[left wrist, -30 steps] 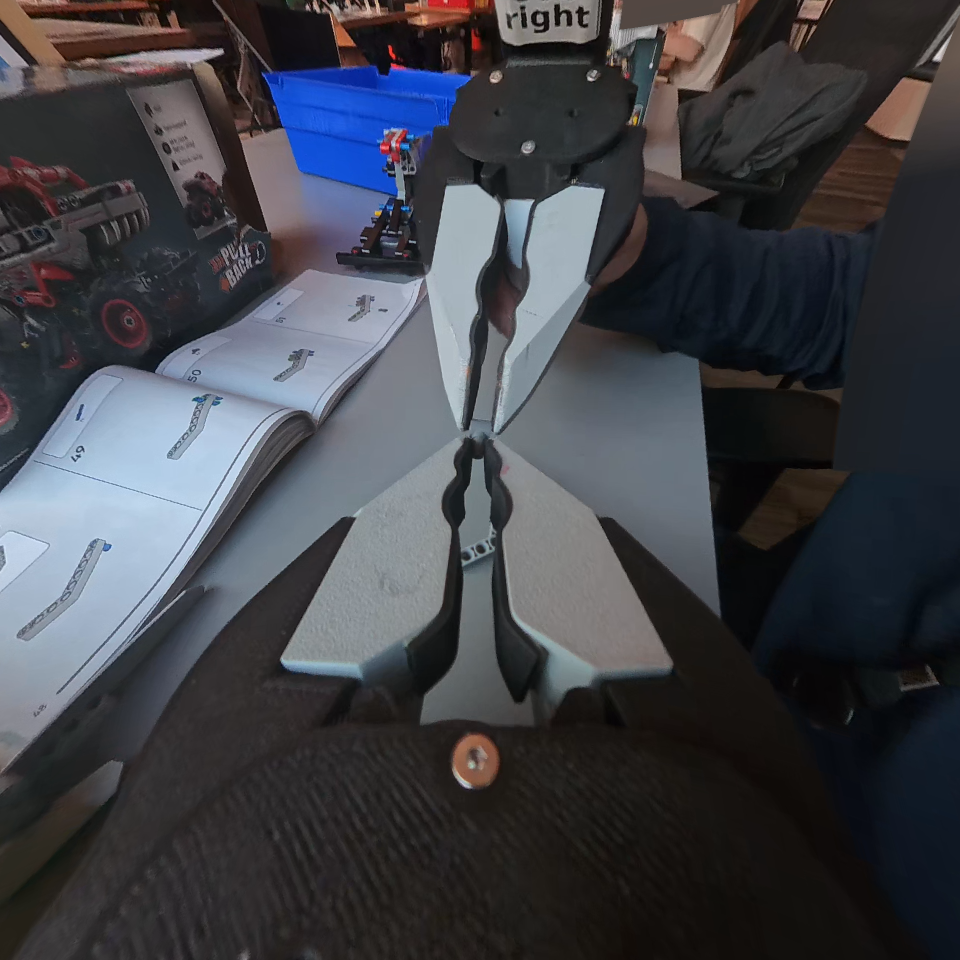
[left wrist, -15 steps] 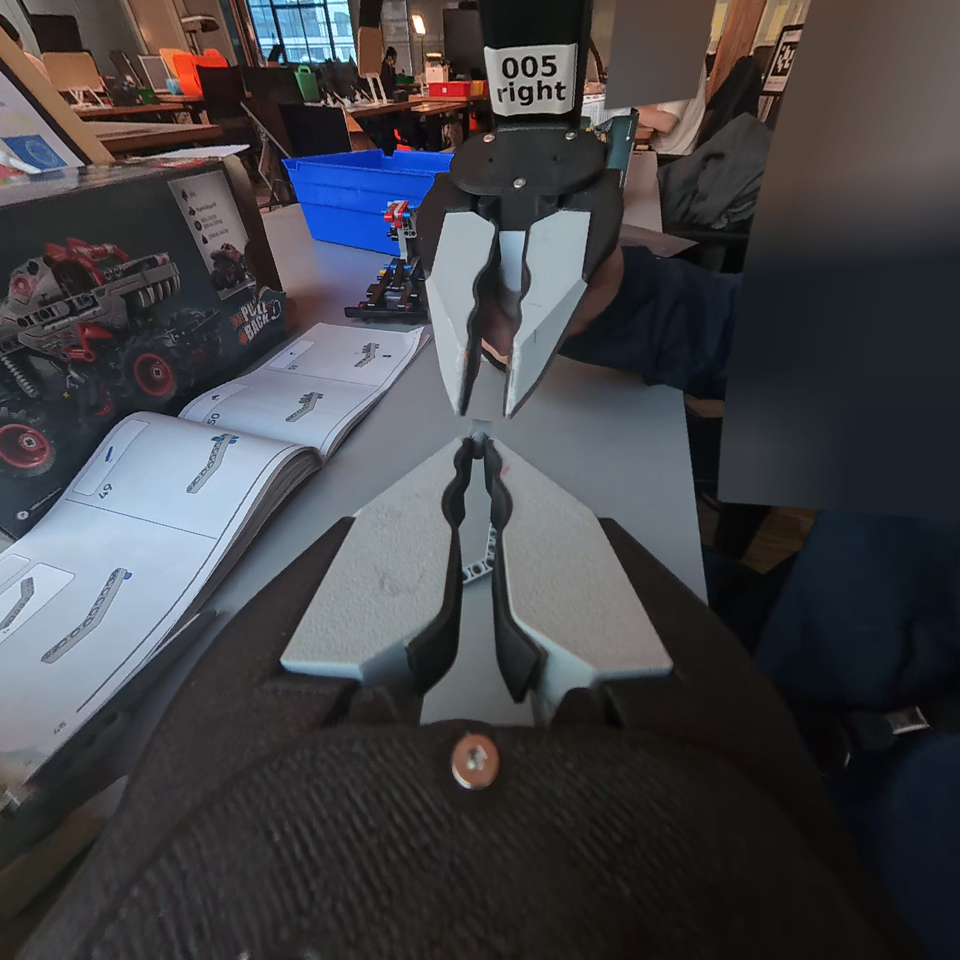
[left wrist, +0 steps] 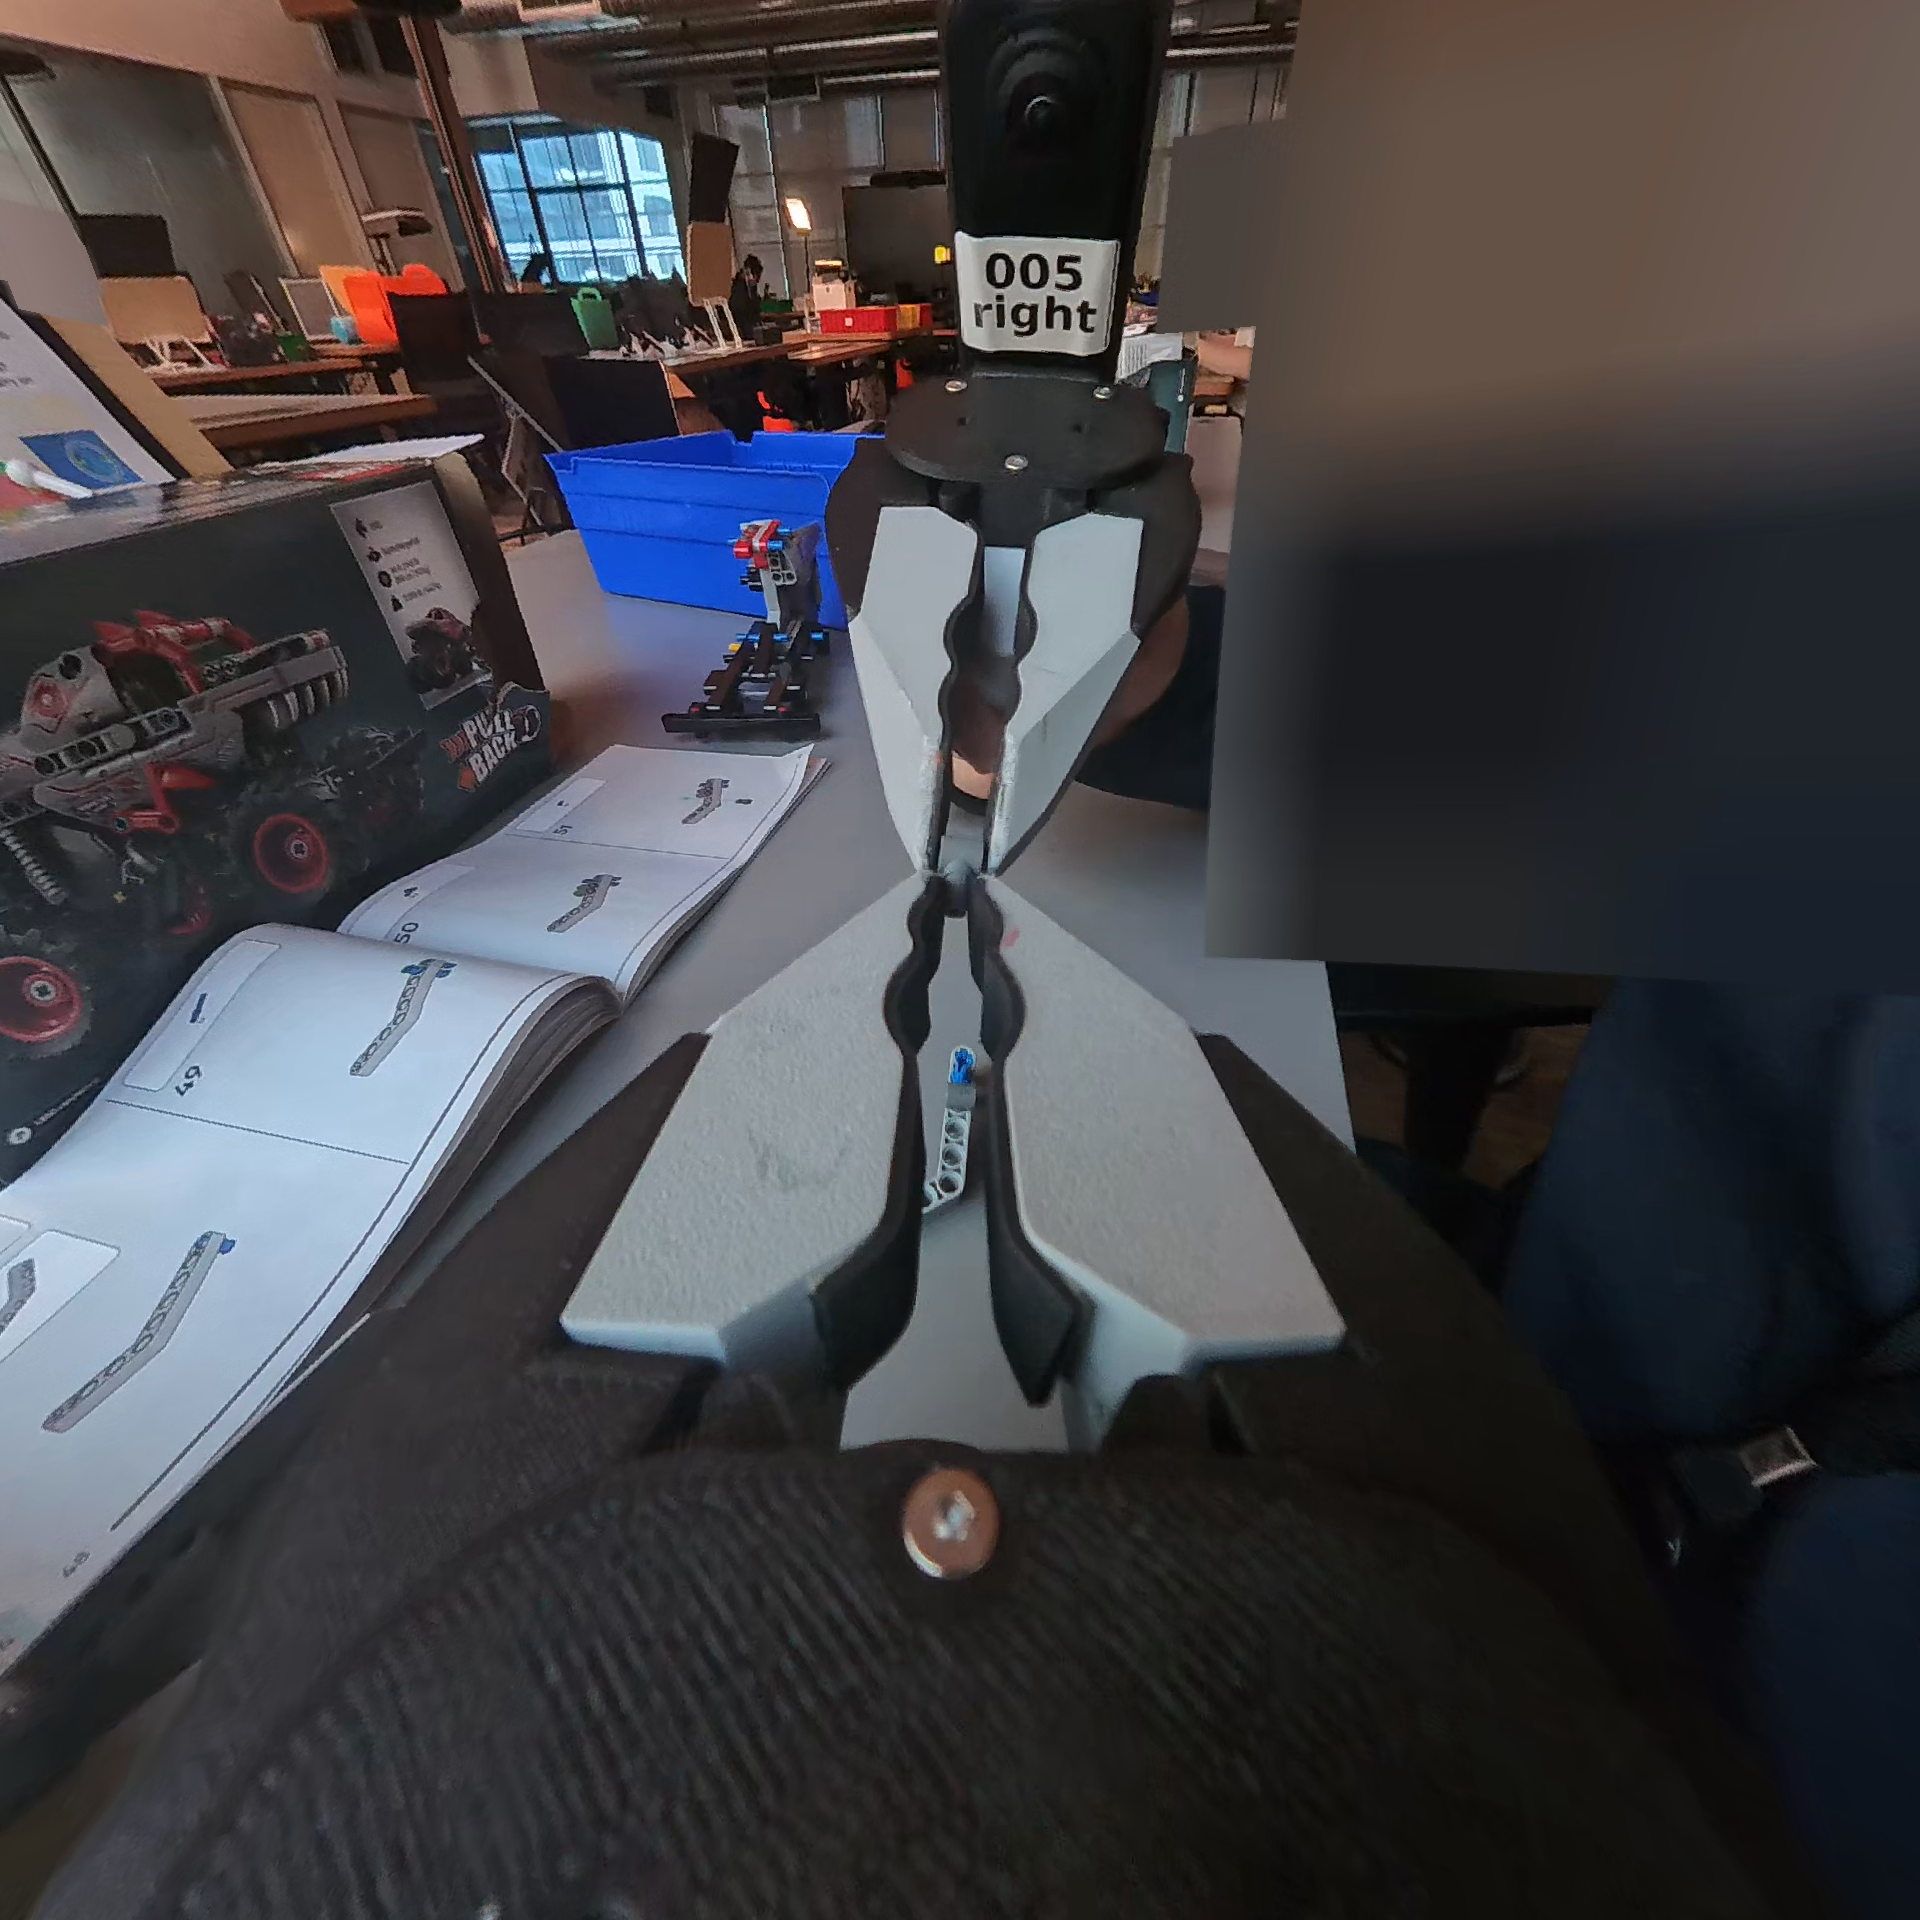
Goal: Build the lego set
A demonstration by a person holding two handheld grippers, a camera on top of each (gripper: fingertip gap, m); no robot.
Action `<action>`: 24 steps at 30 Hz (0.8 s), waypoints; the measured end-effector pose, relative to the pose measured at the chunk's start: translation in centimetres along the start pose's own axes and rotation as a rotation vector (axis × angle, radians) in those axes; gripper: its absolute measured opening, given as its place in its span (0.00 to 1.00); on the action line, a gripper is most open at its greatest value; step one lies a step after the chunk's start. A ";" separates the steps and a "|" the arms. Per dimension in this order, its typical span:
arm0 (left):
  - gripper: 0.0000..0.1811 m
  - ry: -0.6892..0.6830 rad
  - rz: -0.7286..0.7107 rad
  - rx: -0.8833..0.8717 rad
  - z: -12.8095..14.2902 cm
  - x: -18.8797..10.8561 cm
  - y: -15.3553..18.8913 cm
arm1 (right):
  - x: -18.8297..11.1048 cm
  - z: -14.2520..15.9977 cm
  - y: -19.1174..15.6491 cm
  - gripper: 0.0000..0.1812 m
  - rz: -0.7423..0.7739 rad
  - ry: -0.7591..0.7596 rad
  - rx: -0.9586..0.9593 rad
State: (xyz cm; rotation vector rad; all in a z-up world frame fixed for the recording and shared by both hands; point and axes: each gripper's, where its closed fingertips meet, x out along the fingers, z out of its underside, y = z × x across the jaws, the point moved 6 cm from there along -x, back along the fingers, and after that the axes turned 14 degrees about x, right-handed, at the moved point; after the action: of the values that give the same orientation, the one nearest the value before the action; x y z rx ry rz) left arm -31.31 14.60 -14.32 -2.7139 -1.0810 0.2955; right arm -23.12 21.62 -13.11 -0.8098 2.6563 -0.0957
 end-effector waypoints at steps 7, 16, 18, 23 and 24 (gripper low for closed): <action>0.01 0.014 0.005 0.001 -0.1 -0.1 0.1 | 0.0 -0.2 -0.2 0.03 0.006 0.012 -0.019; 0.03 -0.134 0.033 -0.077 1.8 0.8 -0.1 | 0.2 1.2 0.4 0.02 0.093 -0.151 -0.025; 0.08 -0.201 0.053 -0.089 2.4 1.0 -0.1 | 0.0 1.6 0.9 0.02 0.142 -0.224 -0.017; 0.14 -0.448 0.111 -0.076 4.6 1.8 0.6 | 0.2 2.2 1.1 0.02 0.183 -0.431 0.021; 0.12 -0.477 0.128 -0.075 4.9 2.0 0.8 | 0.6 2.4 1.0 0.02 0.180 -0.475 0.020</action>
State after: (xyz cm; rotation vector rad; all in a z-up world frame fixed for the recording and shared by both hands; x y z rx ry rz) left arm -30.61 16.01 -19.42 -2.8596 -1.0374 0.9811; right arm -23.24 22.21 -15.65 -0.5058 2.2576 0.1049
